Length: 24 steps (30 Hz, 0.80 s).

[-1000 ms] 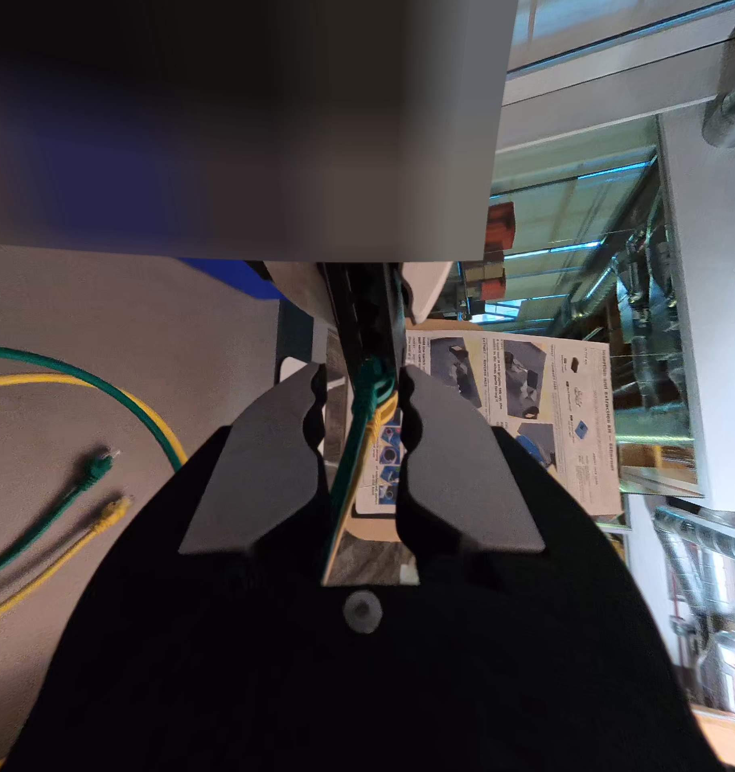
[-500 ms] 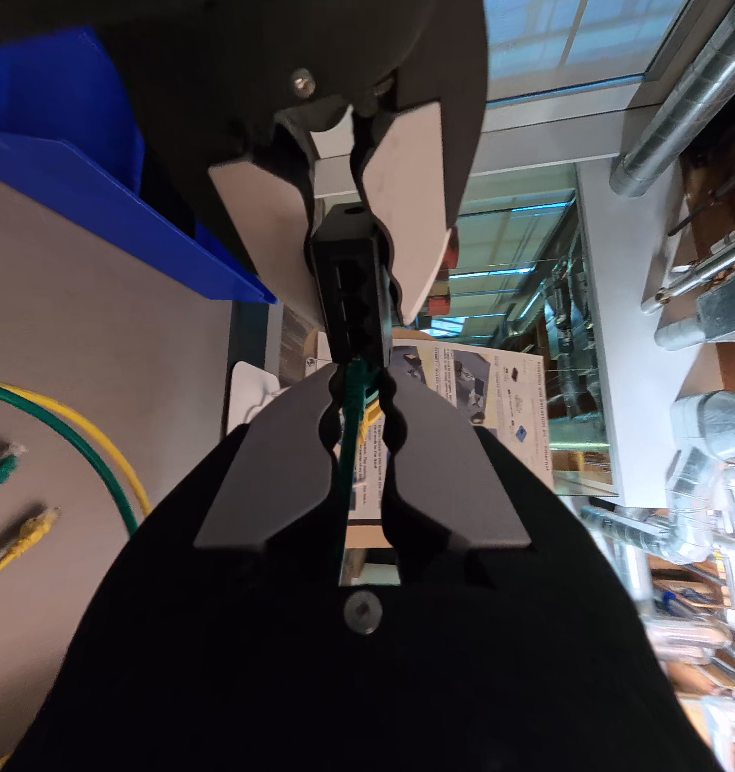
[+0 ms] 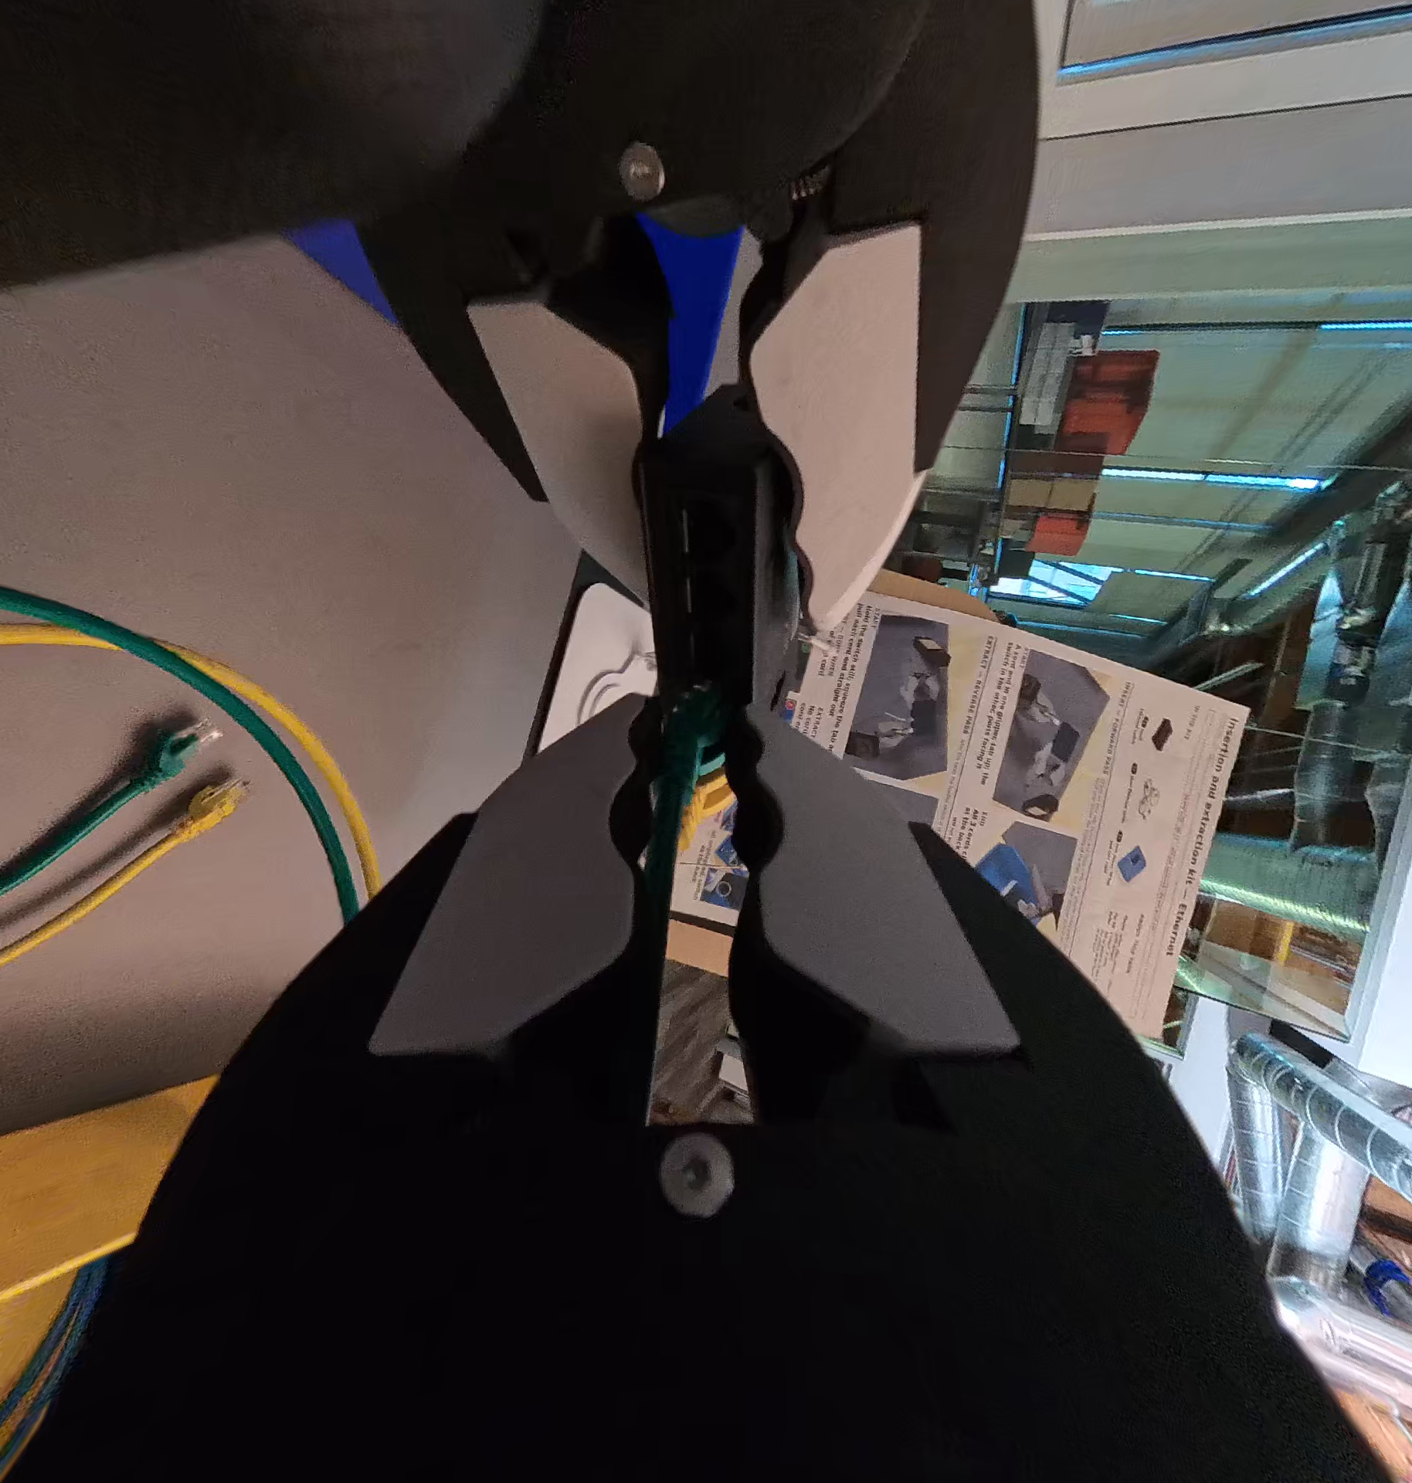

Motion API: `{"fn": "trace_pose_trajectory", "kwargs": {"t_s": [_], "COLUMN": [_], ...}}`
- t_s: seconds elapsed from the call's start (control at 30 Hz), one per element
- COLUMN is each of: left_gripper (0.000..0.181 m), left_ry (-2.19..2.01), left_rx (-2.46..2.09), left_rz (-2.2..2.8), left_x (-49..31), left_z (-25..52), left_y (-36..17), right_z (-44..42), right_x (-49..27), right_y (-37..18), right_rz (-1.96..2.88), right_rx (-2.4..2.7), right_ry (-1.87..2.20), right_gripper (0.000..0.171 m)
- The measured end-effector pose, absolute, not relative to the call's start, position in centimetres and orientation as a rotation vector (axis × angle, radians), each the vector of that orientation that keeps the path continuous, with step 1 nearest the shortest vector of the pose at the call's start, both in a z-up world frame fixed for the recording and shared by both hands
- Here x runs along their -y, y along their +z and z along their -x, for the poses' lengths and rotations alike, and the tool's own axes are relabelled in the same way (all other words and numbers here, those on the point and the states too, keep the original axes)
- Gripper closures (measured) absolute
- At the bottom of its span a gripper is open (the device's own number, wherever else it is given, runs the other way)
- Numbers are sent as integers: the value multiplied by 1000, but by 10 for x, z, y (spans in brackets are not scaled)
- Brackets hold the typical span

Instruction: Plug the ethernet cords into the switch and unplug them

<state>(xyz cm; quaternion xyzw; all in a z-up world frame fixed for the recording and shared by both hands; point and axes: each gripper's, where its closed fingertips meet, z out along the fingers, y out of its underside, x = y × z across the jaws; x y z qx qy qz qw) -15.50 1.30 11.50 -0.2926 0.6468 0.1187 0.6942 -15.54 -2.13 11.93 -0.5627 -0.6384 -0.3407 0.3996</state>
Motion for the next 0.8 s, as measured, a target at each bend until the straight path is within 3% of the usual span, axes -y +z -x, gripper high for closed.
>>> {"fn": "trace_pose_trajectory", "kwargs": {"t_s": [0.13, 0.2, 0.27, 0.5, 0.8], "left_gripper": [149, 151, 152, 151, 151], "left_ry": [260, 410, 202, 152, 189], "left_rx": [-1419, -1212, -1320, -1293, -1332], "left_rz": [670, 715, 800, 915, 980], "left_x": [-19, -49, -58, -83, -95], "left_z": [155, 180, 199, 232, 236], "left_y": [115, 142, 134, 133, 122], "right_z": [153, 160, 145, 150, 131], "right_x": [25, 51, 43, 39, 86], "right_y": [113, 59, 29, 56, -86], "right_rz": [1472, 1651, 1467, 1634, 2079], "right_rx": [1689, 1881, 1989, 1546, 1126], "right_ry": [-834, -598, -911, -595, -137], "right_gripper": [156, 156, 156, 156, 154]}}
